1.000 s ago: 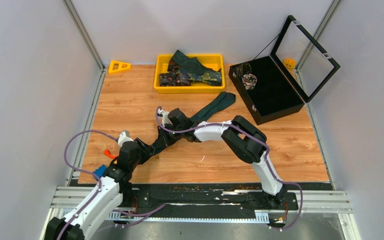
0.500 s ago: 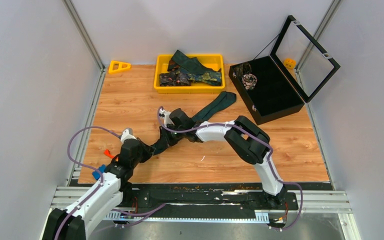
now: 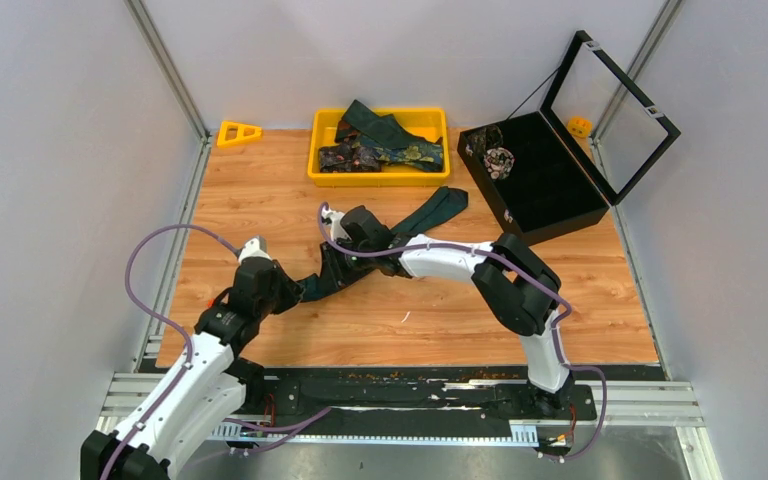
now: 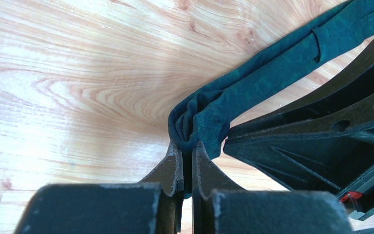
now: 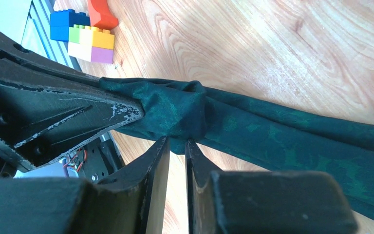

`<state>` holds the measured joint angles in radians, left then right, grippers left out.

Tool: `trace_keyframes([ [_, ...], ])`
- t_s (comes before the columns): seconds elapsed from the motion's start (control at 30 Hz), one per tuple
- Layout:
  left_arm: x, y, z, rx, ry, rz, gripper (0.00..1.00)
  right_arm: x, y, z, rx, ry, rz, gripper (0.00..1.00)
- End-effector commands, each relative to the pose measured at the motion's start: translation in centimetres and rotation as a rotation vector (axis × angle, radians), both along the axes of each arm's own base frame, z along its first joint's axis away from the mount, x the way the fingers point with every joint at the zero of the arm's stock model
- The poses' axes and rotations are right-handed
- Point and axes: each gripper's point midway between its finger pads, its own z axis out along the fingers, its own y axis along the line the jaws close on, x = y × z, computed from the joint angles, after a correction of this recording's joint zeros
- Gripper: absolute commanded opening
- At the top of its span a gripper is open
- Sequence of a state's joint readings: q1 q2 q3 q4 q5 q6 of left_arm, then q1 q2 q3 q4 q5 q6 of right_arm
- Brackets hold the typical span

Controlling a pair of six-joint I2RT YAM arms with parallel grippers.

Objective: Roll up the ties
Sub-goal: Roll the tie at the center of the board.

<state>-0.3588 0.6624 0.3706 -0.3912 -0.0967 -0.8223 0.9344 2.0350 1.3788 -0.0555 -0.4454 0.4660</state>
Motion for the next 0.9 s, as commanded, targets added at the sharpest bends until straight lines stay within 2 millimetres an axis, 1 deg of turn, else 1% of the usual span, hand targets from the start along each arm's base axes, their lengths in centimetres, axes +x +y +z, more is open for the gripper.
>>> trace_keyframes([
  [0.0,-0.6,0.6,0.9,0.066,0.041,-0.025,0.0,0.8,1.2,3.3,0.041,-0.068,0.003,0.19],
  [0.23,-0.9,1.0,1.4,0.102,0.072,-0.029,0.0,1.0,2.2,3.3,0.044,-0.075,0.005,0.19],
  [0.3,-0.9,1.1,1.5,0.107,0.075,-0.031,0.0,0.9,2.3,3.1,0.041,-0.074,0.007,0.19],
  [0.4,-0.9,1.0,1.8,0.107,0.078,-0.035,0.0,0.7,2.7,2.2,0.029,-0.064,0.015,0.18],
  [0.5,-0.8,1.0,2.0,0.114,0.083,-0.042,0.0,0.0,3.2,0.8,0.014,-0.045,0.028,0.17],
  [0.7,-0.7,0.9,2.0,0.122,0.092,-0.052,0.0,-2.0,4.3,-0.9,-0.001,-0.02,0.07,0.15],
  [0.87,-0.8,0.8,2.3,0.13,0.099,-0.068,0.0,-3.0,5.1,-1.3,0.008,-0.005,0.091,0.14],
])
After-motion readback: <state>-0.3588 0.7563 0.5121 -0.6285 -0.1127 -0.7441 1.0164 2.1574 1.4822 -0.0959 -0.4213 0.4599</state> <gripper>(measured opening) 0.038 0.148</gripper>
